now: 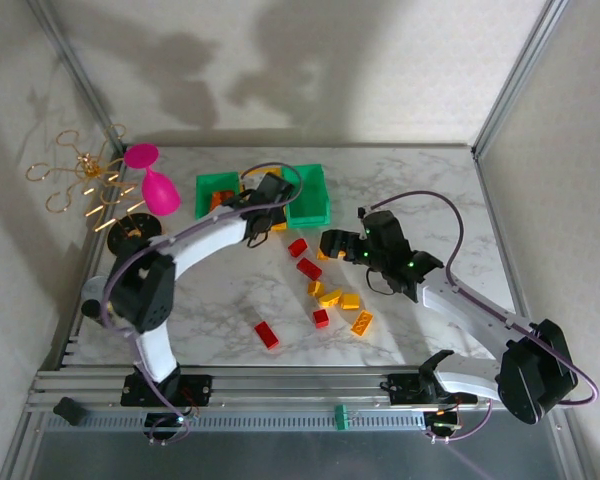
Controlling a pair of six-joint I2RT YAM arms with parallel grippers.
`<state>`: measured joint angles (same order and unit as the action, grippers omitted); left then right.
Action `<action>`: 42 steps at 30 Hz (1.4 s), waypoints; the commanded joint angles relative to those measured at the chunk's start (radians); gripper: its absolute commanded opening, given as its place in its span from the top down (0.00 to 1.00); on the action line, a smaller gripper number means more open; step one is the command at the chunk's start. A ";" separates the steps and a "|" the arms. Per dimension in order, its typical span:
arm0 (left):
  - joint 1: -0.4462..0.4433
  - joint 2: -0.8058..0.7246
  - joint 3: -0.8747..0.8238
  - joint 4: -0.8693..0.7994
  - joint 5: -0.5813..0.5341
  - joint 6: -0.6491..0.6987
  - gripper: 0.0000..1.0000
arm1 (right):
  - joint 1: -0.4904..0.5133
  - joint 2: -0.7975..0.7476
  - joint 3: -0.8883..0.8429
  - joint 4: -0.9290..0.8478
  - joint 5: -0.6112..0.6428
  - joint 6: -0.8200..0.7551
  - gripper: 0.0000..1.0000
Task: Sort the legos into containers by color
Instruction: Place the lego in the container, then pick up the lego from the center of the table.
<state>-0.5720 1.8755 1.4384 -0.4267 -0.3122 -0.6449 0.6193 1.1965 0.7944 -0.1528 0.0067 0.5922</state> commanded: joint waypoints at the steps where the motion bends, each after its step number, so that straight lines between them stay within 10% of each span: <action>1: 0.036 0.131 0.135 -0.046 -0.044 0.080 0.78 | -0.013 -0.024 0.008 -0.024 0.027 -0.003 0.02; 12: 0.058 0.228 0.304 -0.079 0.000 0.097 0.45 | -0.030 -0.052 -0.016 -0.053 0.031 -0.024 0.01; 28: -0.178 -0.127 -0.121 -0.002 0.038 -0.124 0.35 | -0.035 -0.077 -0.173 0.011 -0.030 0.030 0.02; 42: -0.308 0.073 -0.049 -0.039 -0.058 -0.228 0.17 | -0.072 -0.076 -0.248 0.066 -0.059 0.032 0.01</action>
<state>-0.8837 1.9182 1.3354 -0.4213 -0.2981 -0.8406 0.5598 1.1347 0.5579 -0.1116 -0.0319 0.6189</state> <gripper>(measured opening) 0.824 0.986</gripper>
